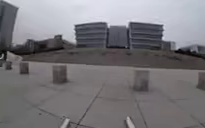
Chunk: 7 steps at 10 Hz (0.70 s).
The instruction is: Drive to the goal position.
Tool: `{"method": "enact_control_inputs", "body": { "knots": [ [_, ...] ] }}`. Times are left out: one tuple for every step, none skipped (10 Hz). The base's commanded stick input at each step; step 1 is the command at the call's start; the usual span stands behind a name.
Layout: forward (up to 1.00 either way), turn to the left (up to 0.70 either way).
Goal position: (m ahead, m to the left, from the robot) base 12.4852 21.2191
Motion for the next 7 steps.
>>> {"method": "enact_control_inputs", "body": {
  "knots": [
    [1.00,0.00],
    [1.00,0.00],
    [1.00,0.00],
    [1.00,0.00],
    [1.00,0.00],
    [1.00,0.00],
    [1.00,0.00]
  ]
}}
